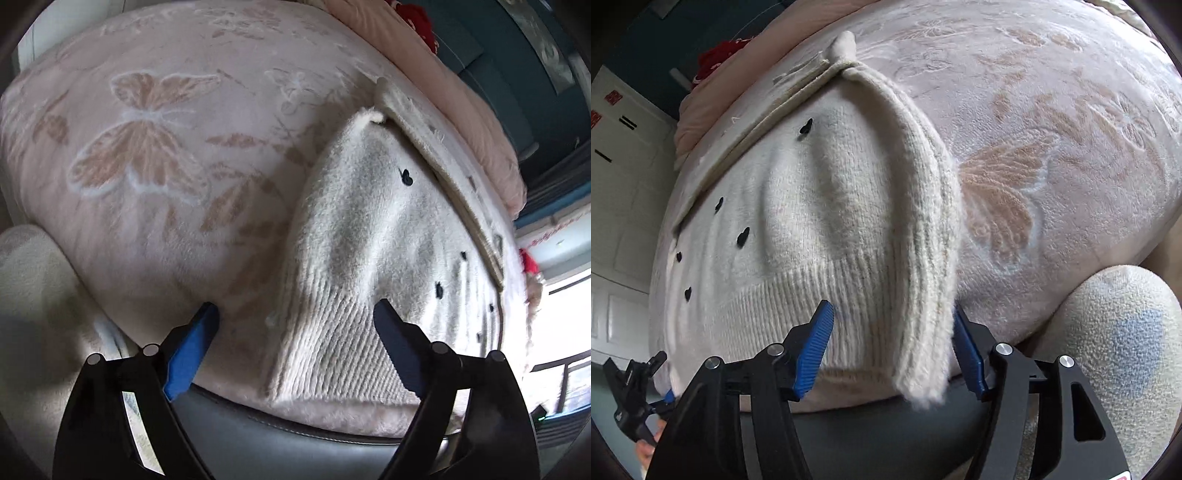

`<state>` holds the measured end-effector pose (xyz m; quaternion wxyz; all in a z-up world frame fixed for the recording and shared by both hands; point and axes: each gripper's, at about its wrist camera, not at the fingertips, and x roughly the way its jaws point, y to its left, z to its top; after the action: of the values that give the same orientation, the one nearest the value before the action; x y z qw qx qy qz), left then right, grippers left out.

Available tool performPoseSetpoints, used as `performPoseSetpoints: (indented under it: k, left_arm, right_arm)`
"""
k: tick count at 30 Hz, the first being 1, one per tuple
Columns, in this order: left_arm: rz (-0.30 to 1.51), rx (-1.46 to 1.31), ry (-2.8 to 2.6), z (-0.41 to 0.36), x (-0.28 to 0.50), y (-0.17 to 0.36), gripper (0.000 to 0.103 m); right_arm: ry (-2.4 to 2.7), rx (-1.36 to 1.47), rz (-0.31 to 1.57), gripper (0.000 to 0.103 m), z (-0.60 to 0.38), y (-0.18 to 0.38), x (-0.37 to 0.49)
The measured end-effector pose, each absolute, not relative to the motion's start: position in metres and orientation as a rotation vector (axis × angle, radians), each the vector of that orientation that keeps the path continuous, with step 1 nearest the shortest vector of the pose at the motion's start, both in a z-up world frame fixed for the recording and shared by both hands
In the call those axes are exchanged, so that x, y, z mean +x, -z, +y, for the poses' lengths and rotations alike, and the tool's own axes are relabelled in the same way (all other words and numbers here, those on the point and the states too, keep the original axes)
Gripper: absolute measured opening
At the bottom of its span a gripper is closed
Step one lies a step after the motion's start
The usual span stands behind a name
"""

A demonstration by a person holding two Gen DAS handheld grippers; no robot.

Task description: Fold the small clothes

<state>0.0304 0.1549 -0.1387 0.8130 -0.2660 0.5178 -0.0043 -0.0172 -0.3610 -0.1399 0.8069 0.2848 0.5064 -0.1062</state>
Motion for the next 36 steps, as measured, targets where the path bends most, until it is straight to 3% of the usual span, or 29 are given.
performPoseSetpoints:
  k: [1,2,3,8,15,27,31,36]
  left_arm:
    - [1.106,-0.521,0.007,0.15,0.031,0.136,0.061]
    - [1.109,-0.5,0.023,0.148,0.031,0.134,0.026]
    - [1.14,-0.521,0.088,0.147,0.033,0.135,0.008]
    - [1.119,-0.582,0.138,0.161,0.02,0.105,0.007]
    - [1.103,-0.538,0.247,0.189,-0.003,0.043,0.006]
    - [1.266,-0.398,0.34,0.186,-0.067,0.033,0.006]
    - [1.236,-0.491,0.349,0.197,-0.062,0.001,0.006]
    - [1.062,-0.516,0.359,0.185,0.026,-0.055,0.006]
  right_arm:
    - [0.227,0.595,1.078,0.042,-0.36,0.138,-0.017]
    - [0.198,0.6,1.069,0.01,-0.359,0.136,-0.018]
    - [0.17,0.626,1.065,0.01,-0.358,0.134,-0.019]
    - [0.09,0.611,0.99,0.007,-0.356,0.091,-0.036]
    - [-0.03,0.305,1.053,0.006,-0.357,0.029,-0.057]
    - [-0.179,0.15,1.229,0.006,-0.316,0.029,-0.133]
    - [-0.174,0.269,1.119,0.006,-0.333,-0.011,-0.124]
    - [-0.152,0.45,0.837,0.006,-0.382,-0.072,-0.053]
